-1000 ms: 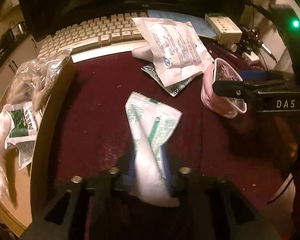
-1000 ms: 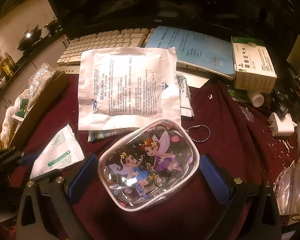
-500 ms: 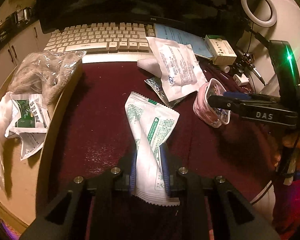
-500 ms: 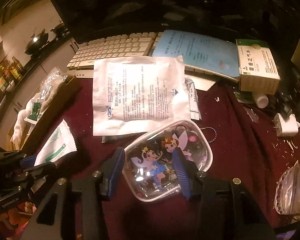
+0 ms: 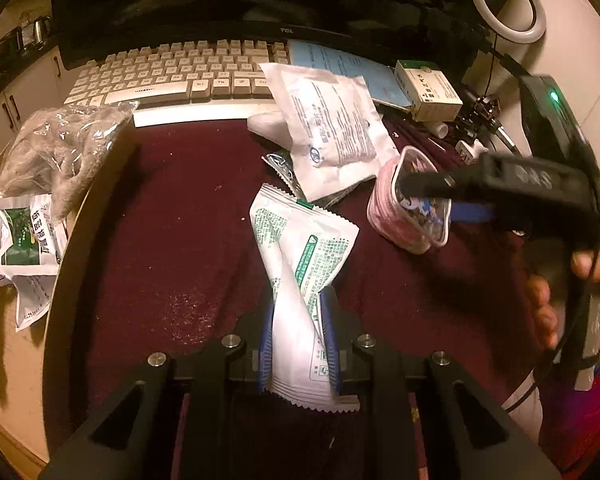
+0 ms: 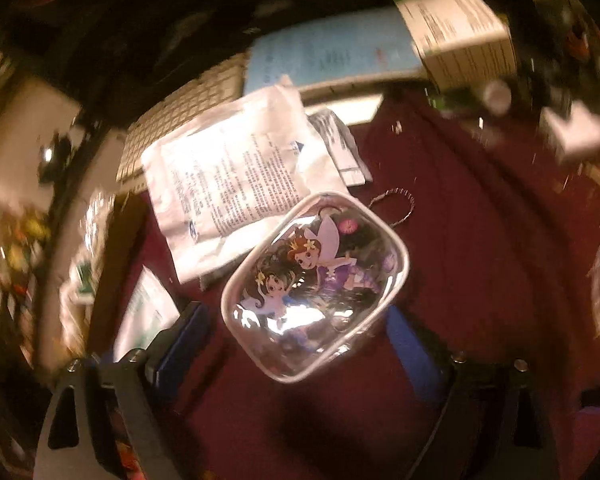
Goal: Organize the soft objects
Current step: 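Close the right gripper on the pink cartoon pouch and lift it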
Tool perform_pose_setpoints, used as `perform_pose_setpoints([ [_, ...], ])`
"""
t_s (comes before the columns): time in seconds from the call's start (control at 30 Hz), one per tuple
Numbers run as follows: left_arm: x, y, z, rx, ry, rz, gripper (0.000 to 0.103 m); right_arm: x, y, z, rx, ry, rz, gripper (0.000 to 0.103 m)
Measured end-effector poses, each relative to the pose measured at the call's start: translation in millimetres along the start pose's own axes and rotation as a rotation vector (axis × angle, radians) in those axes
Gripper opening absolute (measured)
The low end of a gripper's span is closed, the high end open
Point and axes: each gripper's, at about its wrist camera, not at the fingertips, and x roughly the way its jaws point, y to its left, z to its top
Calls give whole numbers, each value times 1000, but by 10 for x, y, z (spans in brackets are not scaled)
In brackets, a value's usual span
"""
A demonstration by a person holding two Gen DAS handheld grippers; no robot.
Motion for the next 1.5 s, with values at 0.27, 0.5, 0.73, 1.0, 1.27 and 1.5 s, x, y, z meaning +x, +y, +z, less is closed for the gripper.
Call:
perform_pose_setpoints([
  [0.27,-51,84,-28,-22,-8,14,21,204,175,123,-69,-38,-189,94],
  [0.5,-61,120,-37,-38,-11,8,21,243,216,67,-166,-45,-248,91],
  [0.73,-81,136,-42,-35,-16,7,21,103,204,-2,-173,-74,-226,91],
  [1.0,-170,150,-46,-45,-36,9,21,-194,369,-56,-214,-149,-209,87],
  [1.27,-262,198,-54,-59,-50,10,21,-255,436,-57,-243,-136,-168,33],
  [1.5,-249,201,-70,-58,-46,2,21,-236,305,-41,-200,-108,-186,83],
])
